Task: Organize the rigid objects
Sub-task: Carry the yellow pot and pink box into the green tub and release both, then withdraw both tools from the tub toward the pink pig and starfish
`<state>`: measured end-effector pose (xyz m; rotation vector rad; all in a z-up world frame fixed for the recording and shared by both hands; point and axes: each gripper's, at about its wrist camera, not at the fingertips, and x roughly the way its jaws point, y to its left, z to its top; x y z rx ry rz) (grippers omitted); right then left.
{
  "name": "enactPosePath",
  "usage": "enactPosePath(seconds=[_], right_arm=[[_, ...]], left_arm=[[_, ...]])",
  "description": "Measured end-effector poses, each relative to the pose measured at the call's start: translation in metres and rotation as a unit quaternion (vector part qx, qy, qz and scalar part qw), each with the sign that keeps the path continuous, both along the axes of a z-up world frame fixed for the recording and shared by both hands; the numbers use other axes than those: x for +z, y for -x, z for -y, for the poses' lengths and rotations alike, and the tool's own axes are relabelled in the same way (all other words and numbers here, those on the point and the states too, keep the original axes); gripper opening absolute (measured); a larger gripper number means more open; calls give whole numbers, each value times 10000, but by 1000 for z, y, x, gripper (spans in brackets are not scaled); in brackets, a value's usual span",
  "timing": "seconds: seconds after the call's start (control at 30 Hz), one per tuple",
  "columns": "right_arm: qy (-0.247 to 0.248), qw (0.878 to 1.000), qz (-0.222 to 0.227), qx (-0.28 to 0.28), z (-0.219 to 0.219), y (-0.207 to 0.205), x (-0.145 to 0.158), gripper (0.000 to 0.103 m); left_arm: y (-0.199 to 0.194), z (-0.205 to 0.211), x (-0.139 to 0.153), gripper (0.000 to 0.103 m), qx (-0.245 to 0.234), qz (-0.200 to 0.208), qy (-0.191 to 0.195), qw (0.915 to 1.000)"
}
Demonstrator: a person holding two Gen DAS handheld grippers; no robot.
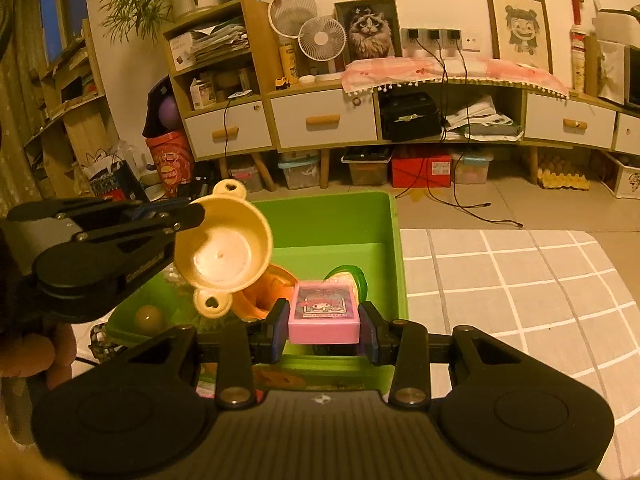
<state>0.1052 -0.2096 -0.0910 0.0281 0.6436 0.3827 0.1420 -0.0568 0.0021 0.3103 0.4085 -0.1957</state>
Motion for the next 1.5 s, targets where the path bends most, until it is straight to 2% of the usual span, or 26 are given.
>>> enactPosePath(seconds=[0.13,0.23,0.3,0.33,0.4,0.53,0.8,0.93,1.03,1.2,1.37,1.4,1.5], right_arm=[[6,10000,8,4,0,0,-1,21],[-33,10000,2,-22,2,0,-1,21],[-122,9999,-24,-46,5,0,1,28],[-159,9998,-24,-66,6,0,3,29],[-199,9998,5,-88,7,1,6,34],[-221,9997,17,-109,8,3,9,36],[-159,9998,-9,-102,8,10,14,37],[-94,9999,-59,-86,10,19,18,38],[-41,9999,-91,-75,11,27,21,45],[-34,9999,-135,-97,15,38,25,51],[14,9995,-266,-190,20,48,26,62],[31,9993,-299,-223,21,49,26,63],[77,9988,-381,-294,24,52,23,64]], left_arm=[[-5,6,0,10,-76,-70,93,9999],[-7,6,-1,22,-86,-189,254,9995],[-9,3,-1,41,-32,-303,444,9985],[-9,1,-1,46,1,-332,523,9981],[-8,-4,0,50,76,-377,630,9973],[-6,-9,4,63,194,-489,739,9959],[5,-27,12,76,332,-727,942,9923],[12,-40,16,82,445,-881,1160,9883],[19,-52,18,83,517,-1043,1396,9833],[32,-65,18,84,601,-1201,1486,9797],[49,-77,13,94,642,-1292,1577,9769],[52,-79,11,99,641,-1314,1594,9763],[61,-85,2,101,666,-1419,1634,9740]])
